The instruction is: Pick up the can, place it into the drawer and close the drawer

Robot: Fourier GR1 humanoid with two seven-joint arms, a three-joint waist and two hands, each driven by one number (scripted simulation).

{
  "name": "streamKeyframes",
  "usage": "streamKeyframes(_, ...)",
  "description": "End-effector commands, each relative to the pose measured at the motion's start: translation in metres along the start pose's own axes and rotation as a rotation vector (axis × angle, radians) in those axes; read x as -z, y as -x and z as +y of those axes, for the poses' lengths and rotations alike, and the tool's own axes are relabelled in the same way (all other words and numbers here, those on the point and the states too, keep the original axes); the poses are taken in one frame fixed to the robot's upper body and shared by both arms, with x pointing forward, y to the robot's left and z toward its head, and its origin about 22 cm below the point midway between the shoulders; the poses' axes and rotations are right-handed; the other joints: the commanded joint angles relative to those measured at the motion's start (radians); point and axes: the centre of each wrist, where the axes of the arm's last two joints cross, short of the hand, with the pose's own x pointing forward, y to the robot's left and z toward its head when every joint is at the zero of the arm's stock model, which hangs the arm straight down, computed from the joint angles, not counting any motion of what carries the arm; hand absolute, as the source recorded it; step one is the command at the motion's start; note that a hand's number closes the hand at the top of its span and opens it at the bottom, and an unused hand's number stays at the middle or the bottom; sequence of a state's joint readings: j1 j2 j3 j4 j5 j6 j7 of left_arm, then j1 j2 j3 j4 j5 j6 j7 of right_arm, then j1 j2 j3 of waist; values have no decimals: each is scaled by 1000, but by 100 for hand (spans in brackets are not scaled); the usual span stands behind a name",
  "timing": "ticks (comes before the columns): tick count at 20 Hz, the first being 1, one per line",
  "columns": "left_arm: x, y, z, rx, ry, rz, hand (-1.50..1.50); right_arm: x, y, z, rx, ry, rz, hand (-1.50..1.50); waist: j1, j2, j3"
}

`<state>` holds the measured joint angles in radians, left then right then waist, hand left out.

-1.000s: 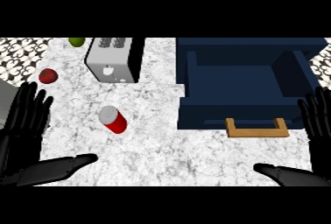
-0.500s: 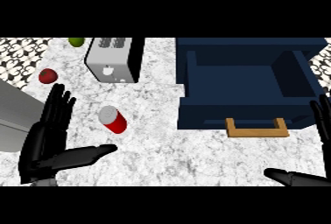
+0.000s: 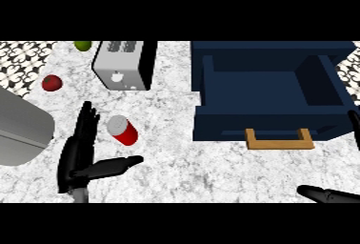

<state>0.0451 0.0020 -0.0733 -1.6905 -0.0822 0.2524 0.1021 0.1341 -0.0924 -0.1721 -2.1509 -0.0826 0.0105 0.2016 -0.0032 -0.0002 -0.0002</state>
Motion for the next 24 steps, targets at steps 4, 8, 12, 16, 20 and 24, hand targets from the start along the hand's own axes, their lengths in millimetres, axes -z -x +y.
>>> streamKeyframes(4,2,62,14,1,-47,20,-150,-15,-6,-18,-21,0,-8,-150,-3,0,0)
streamKeyframes(8,7,77,20,6,-86,45,-150,-13,-22,-9,16,-18,-4,-150,-1,0,0)
streamKeyframes(12,12,82,-1,8,-82,60,-150,-6,-6,-21,2,1,-11,-150,0,0,0)
streamKeyframes(16,17,115,22,-16,-80,77,-150,-14,-13,-16,14,2,13,-150,-2,1,0)
streamKeyframes(20,32,106,-3,2,-93,80,-150,-14,-14,-4,3,8,-2,-150,-1,0,0)
streamKeyframes(24,28,120,20,-16,-127,105,-150,-9,-18,-9,-16,-5,-1,-150,0,0,0)
